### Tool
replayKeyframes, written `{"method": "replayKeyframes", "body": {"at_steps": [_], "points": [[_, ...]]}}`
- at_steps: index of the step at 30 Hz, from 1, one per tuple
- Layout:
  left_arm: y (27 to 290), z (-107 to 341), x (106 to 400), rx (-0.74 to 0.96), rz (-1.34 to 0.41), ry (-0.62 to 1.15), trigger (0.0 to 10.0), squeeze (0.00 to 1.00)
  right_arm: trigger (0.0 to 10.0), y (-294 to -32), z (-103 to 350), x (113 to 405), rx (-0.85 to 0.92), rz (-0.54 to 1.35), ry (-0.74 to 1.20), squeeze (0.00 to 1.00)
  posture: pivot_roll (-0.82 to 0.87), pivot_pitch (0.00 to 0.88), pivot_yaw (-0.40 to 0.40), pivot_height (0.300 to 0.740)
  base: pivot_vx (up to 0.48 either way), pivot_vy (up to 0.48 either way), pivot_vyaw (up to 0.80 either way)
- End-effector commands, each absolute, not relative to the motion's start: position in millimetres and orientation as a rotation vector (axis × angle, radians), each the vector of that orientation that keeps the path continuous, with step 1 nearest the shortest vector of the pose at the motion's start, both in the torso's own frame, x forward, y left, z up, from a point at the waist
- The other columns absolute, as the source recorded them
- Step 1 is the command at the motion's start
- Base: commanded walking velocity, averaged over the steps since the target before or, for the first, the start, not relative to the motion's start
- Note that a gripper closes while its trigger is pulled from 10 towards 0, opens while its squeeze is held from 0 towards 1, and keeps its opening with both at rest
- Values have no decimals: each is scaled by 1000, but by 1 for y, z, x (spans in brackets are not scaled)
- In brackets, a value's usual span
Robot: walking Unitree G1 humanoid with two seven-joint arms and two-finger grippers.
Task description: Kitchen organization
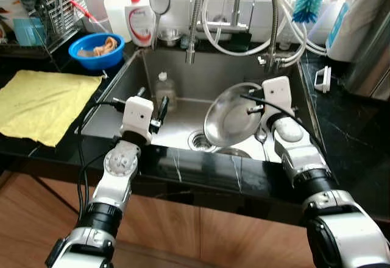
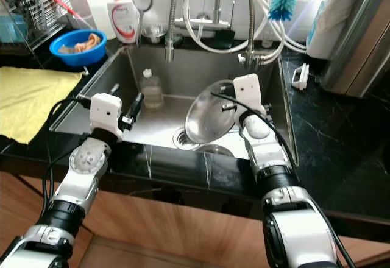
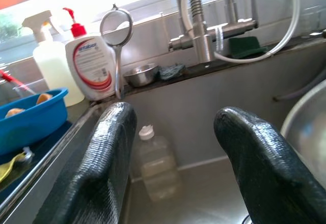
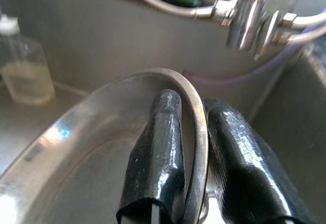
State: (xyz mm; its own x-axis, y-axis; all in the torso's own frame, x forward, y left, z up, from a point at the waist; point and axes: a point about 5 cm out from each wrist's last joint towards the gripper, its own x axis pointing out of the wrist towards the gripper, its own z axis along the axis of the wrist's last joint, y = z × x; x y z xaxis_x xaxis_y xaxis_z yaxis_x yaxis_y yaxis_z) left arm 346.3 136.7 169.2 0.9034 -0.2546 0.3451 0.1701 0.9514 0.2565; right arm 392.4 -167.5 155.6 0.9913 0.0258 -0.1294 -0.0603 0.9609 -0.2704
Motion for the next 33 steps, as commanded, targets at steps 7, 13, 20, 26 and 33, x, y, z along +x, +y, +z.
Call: {"method": "replayKeyframes", "body": {"at_steps": [7,13,20,26,33], "points": [[139,170,345,219,-208,-385,10000,0,10000,-163,156,398,-303,76,137,0,40,0,3,720,0,0,0],[140,168,343,217,-206,-379,10000,0,10000,-167,149,398,-324,84,170,1000,48,0,-1,720,0,0,0],[141,167,343,217,-203,-374,10000,0,10000,-167,150,399,-328,88,168,1000,45,0,1,720,0,0,0],[142,167,342,218,-201,-373,10000,0,10000,-167,167,402,-332,72,73,1000,40,0,3,720,0,0,0],[140,167,341,215,-204,-369,10000,0,10000,-194,198,392,-289,-99,-101,0,23,0,12,720,0,0,0]]}}
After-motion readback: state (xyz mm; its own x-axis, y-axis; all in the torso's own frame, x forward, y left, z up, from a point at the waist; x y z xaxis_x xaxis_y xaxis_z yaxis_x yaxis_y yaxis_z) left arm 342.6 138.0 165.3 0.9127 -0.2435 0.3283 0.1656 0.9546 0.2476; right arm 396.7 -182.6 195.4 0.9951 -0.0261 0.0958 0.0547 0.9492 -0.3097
